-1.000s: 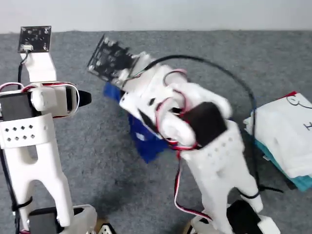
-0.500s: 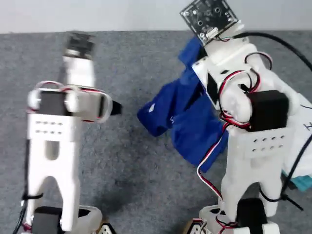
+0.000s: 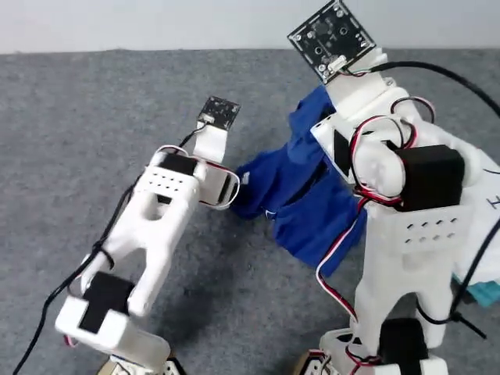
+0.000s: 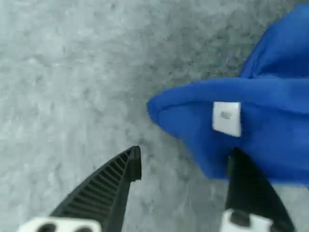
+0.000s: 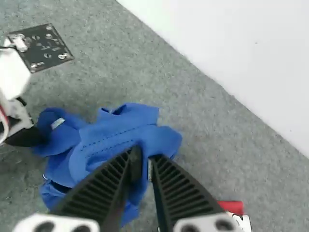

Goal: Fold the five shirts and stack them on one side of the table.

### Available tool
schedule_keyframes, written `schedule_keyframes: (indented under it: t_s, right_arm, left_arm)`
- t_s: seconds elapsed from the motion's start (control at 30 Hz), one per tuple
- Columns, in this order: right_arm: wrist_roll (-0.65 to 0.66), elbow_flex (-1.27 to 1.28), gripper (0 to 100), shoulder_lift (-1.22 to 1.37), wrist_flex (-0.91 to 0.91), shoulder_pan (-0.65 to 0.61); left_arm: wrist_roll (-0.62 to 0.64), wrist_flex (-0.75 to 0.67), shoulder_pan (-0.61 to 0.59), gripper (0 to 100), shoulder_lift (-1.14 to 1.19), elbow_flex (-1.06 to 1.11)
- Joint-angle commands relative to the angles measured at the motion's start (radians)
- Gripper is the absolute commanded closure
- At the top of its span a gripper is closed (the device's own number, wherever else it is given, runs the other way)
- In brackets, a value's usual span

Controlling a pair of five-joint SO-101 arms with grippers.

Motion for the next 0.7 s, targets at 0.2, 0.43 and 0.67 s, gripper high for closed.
schedule_keyframes:
  t_s: [0.2,0.43,0.67]
  right_arm:
    - [-0.012,-0.035,98.9,-0.013,0.104,0.008]
    - [-0.012,-0.035,98.9,-0.015,0.110,0.008]
    - [-0.012,-0.035,98.9,-0.058,0.111,0.010]
  left_arm:
    - [0.002,-0.109,0.008,71,0.135,-0.077]
    - [-0.014,-0.103,0.127,73,0.299,-0.216]
    - [-0.017,-0.101,0.106,98,0.405,-0.349]
